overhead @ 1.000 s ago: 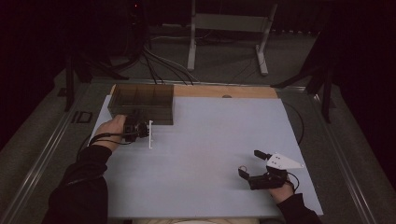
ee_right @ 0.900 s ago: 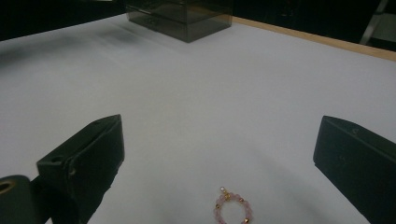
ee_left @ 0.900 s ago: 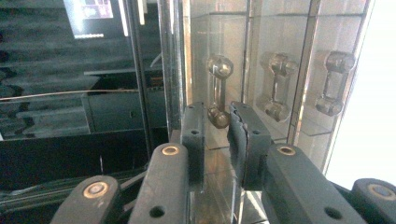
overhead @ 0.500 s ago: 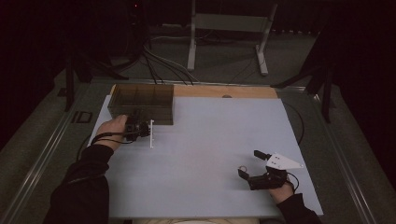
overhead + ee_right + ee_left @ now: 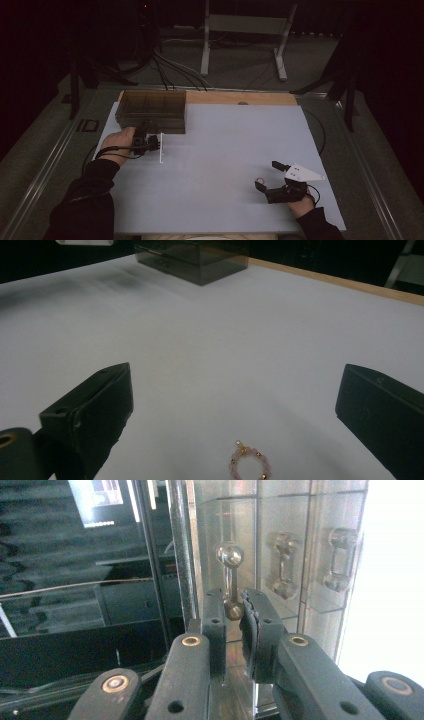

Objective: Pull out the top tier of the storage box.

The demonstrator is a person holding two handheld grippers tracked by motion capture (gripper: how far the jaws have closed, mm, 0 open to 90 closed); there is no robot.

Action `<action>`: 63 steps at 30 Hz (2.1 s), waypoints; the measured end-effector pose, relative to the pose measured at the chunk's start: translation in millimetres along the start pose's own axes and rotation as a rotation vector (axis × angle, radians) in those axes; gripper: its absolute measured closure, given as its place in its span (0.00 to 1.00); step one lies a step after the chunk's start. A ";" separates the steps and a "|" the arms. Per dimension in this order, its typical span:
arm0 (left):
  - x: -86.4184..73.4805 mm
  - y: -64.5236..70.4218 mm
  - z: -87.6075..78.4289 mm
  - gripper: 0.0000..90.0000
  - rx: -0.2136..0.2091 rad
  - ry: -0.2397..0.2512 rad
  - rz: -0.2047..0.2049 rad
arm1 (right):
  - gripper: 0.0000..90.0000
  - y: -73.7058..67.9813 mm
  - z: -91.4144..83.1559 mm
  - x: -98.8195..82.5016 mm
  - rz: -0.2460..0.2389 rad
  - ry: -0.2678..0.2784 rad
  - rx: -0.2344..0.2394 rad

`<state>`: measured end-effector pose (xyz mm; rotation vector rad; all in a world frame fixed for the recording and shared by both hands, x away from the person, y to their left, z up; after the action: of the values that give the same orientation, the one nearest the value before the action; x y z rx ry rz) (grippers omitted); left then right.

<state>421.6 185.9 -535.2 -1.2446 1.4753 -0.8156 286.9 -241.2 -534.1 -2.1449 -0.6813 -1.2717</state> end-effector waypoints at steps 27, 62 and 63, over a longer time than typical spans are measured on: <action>-1.3 5.4 -16.4 0.89 -0.001 0.019 -0.022 | 0.03 0.7 1.0 -0.4 0.004 -0.004 -0.002; -19.6 -8.1 -28.2 0.24 -0.147 0.067 -0.173 | 0.03 -0.1 1.3 0.0 0.001 -0.004 -0.006; -21.3 -8.0 -27.4 0.19 -0.162 0.072 -0.196 | 0.03 0.0 1.6 0.0 0.001 -0.004 -0.006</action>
<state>397.1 201.8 -514.7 -1.5131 1.5174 -0.8920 288.0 -240.1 -534.7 -2.1523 -0.6785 -1.2710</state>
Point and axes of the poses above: each handheld gripper's, and its own axes: z roughly forward along the jaws, x roughly out of its top, y roughly to its right, the point moved 5 cm from there along z, roughly forward along the jaws, and after that the axes turned 8 degrees about z, right-handed, at the moved point
